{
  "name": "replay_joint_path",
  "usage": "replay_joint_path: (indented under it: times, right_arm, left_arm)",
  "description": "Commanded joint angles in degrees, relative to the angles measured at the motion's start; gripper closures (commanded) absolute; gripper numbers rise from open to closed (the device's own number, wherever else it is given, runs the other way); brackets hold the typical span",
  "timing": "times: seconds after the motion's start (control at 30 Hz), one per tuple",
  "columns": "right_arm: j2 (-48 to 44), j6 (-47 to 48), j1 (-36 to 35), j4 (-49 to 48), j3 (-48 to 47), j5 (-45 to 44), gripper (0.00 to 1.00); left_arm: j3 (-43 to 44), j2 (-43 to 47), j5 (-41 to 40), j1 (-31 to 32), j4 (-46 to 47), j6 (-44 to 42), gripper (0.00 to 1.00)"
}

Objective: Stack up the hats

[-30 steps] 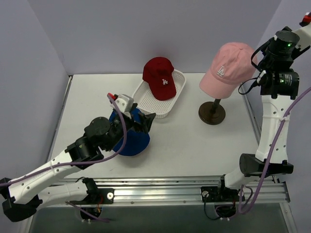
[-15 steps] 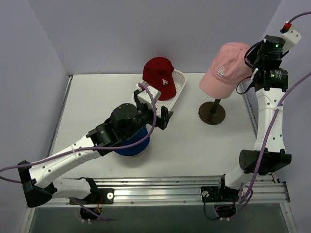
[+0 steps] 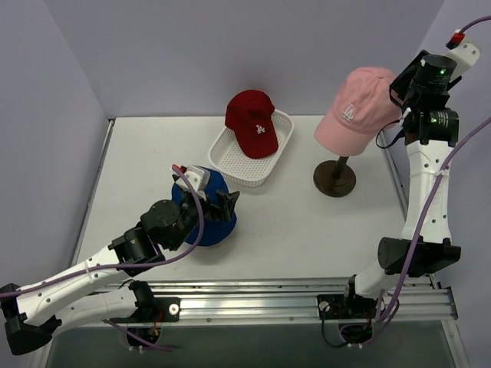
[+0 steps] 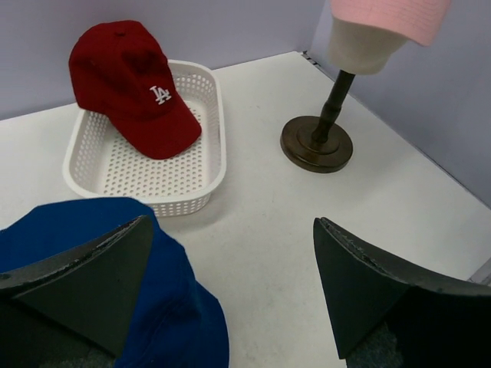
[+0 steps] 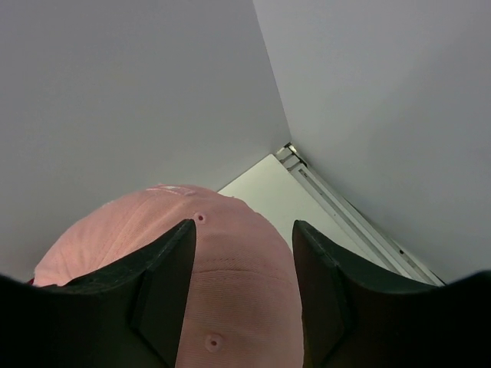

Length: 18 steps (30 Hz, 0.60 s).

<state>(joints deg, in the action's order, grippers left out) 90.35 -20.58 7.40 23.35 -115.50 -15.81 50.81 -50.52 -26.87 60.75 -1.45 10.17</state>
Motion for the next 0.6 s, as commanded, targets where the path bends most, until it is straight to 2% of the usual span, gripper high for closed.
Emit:
replay_joint_path:
  times: [0.0,0.07,0.27,0.37,0.57]
  right_arm:
    - [-2.02,2.03,-1.07,-2.00,-2.44,1.84,0.50]
    - [-1.32,2.73,-2.03,-1.73,-3.85,1.84,0.49]
    - [3.17,7.04,-9.41,0.03,-11.93,-1.41,0.34]
    - [3.61,7.31,-10.47,-0.06,-12.03,-0.62,0.32]
    - [3.62,9.40,-10.65,2.58,-8.44,-5.45,0.30]
  left_arm:
    - [-3.43,2.88,-6.52,0.42,7.94,-0.76,0.06]
    - [-3.78,3.76,-7.14,0.42,7.87,-0.95,0.06]
    - [-4.05,4.12,-6.70,0.42,7.61,-0.95,0.06]
    - [-4.05,3.85,-6.70,0.51,7.61,-0.95,0.06]
    - [-4.31,3.76,-7.23,0.42,7.78,-1.12,0.06]
